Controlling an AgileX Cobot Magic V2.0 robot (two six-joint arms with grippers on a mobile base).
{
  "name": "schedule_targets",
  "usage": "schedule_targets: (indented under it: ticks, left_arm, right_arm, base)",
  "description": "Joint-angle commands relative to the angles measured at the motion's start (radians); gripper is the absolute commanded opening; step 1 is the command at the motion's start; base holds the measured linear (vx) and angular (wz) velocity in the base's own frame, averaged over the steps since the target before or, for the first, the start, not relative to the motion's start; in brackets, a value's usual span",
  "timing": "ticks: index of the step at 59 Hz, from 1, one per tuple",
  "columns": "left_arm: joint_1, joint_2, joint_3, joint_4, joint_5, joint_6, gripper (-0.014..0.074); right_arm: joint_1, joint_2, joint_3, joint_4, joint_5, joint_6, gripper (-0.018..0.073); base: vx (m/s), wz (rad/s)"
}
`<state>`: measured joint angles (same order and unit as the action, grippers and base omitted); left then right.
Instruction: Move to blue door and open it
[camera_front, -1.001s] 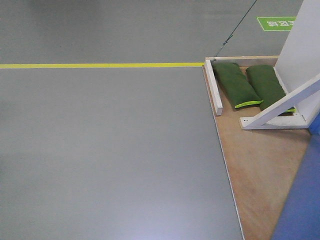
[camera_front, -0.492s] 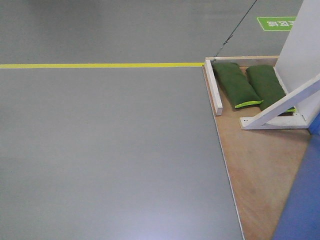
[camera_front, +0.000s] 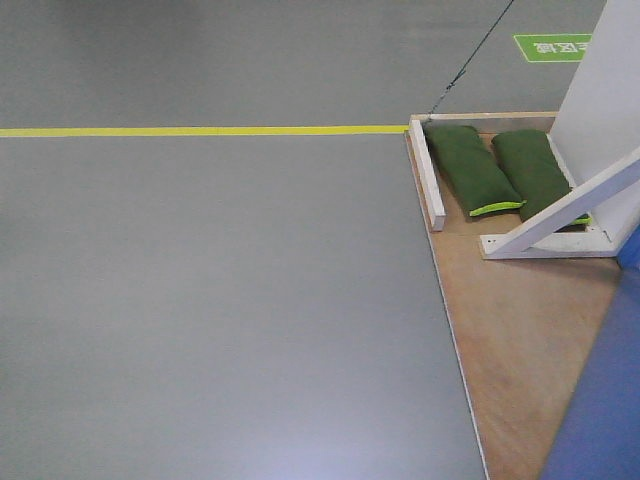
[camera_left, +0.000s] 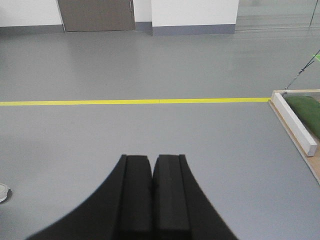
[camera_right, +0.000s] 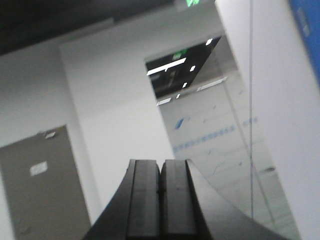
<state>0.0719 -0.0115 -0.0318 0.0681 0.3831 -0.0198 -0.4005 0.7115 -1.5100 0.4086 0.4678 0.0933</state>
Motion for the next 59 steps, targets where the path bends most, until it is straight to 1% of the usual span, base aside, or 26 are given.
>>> schedule_targets:
  ticks: [1, 11, 21, 34, 40, 44, 47, 53, 59]
  left_arm:
    - [0.002, -0.014, -0.027, -0.002, -0.08, -0.007, 0.0073]
    - [0.002, -0.014, -0.027, -0.002, -0.08, -0.007, 0.0073]
    - [0.002, -0.014, -0.027, -0.002, -0.08, -0.007, 0.0073]
    - [0.002, -0.014, -0.027, -0.002, -0.08, -0.007, 0.0073]
    - [0.002, -0.014, -0.027, -0.002, -0.08, -0.007, 0.0073]
    - [0.002, -0.014, -0.027, -0.002, -0.08, -0.007, 0.0073]
    - [0.002, -0.014, -0.027, -0.002, -0.08, -0.007, 0.0073]
    - [0.002, -0.014, -0.027, -0.002, -0.08, -0.007, 0.0073]
    - [0.002, -0.014, -0.027, -0.002, -0.08, -0.007, 0.0073]
  right_arm:
    - [-0.101, 0.015, -0.019, 0.057, -0.146, -0.003, 0.0008]
    - [-0.288, 0.001, -0.019, 0.13, -0.191, -0.003, 0.0008]
    - [-0.48, 0.015, -0.019, 0.276, -0.247, -0.003, 0.0008]
    - [-0.753, 0.055, -0.019, 0.335, -0.388, -0.003, 0.0008]
    - [-0.846, 0.091, -0.019, 0.372, -0.429, -0.003, 0.0008]
    - [-0.885, 0.12, -0.019, 0.424, -0.422, -0.003, 0.0008]
    - [-0.896, 0.145, -0.019, 0.47, -0.403, -0.003, 0.0008]
    - [-0.896, 0.2, -0.019, 0.554, -0.358, -0.003, 0.0008]
    - [-0.896, 0.236, -0.019, 0.591, -0.338, -0.003, 0.0008]
  base:
    - [0.0, 0.0]
    - [0.0, 0.0]
    - [0.0, 0.0]
    - [0.0, 0.0]
    - [0.0, 0.0]
    - [0.0, 0.0]
    - [0.0, 0.0]
    - [0.0, 0.0]
    - [0.0, 0.0]
